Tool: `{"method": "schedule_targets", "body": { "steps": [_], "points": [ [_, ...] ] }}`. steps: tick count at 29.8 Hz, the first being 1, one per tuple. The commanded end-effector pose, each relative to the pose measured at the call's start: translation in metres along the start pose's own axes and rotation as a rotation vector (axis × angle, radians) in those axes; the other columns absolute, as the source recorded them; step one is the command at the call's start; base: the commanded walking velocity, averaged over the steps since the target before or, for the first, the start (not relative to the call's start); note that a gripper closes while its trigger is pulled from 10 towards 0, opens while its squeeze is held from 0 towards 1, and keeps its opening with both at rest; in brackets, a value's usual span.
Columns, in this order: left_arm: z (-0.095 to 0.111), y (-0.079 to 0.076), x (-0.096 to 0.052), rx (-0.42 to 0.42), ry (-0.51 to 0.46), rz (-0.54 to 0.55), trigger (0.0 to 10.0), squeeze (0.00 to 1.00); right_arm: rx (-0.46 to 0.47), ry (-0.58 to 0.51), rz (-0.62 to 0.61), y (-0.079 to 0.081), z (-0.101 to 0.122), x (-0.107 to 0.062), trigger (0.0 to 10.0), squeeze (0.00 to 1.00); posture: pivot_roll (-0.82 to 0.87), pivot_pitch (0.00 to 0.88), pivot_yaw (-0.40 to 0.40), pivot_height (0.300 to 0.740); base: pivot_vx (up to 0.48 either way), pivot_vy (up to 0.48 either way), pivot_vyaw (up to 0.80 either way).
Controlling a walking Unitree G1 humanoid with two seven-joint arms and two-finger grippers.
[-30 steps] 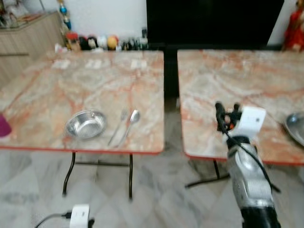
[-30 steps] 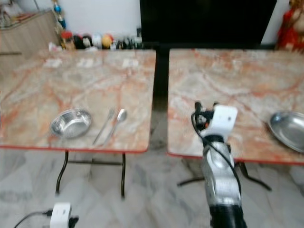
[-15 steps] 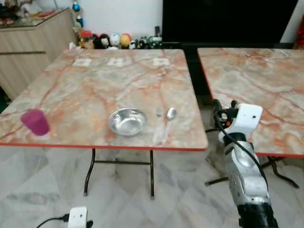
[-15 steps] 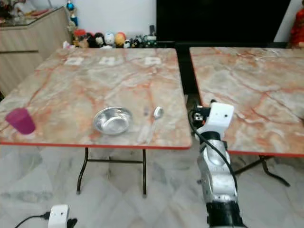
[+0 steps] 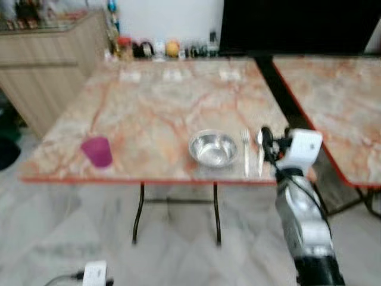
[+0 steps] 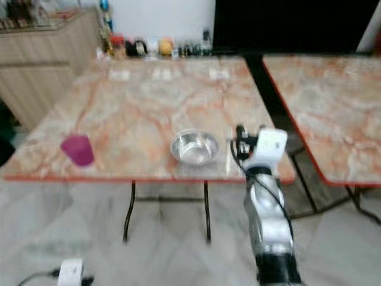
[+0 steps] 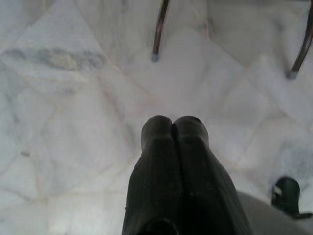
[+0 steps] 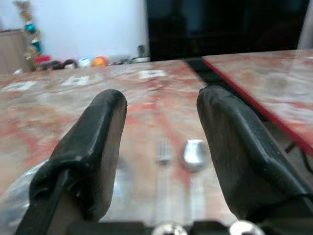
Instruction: Setting the table
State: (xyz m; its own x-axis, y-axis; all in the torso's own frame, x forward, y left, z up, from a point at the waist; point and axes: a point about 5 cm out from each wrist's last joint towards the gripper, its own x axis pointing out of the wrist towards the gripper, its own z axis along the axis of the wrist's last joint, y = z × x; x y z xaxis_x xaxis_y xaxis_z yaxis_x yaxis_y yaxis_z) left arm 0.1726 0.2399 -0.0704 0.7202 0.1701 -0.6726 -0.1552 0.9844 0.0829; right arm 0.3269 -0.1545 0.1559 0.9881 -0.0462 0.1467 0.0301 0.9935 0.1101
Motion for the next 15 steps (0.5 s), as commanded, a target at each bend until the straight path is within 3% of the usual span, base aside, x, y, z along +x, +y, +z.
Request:
{"method": "schedule_targets", "body": {
  "steps": [1,10,15],
  "points": [
    [-0.0054,0.0022,-0.0023,-0.002,0.013,0.007,10.0,0.00,-0.006,-0.019,0.019,0.0041,0.0044,0.0011,10.0,0.00,0.00,0.000,-0.003,0.740,0.000,0.000,0.00],
    [-0.0044,-0.0012,-0.0018,-0.004,0.007,-0.012,10.0,0.00,-0.008,-0.019,0.015,0.0019,0.0041,0.0019,10.0,0.00,0.00,0.000,-0.005,0.740,0.000,0.000,0.00],
    [-0.0035,-0.0022,-0.0013,-0.001,0.006,-0.017,10.0,0.00,-0.017,-0.022,0.011,0.0001,0.0049,0.0028,10.0,0.00,0.00,0.000,-0.008,0.740,0.274,0.000,0.00]
  ]
}}
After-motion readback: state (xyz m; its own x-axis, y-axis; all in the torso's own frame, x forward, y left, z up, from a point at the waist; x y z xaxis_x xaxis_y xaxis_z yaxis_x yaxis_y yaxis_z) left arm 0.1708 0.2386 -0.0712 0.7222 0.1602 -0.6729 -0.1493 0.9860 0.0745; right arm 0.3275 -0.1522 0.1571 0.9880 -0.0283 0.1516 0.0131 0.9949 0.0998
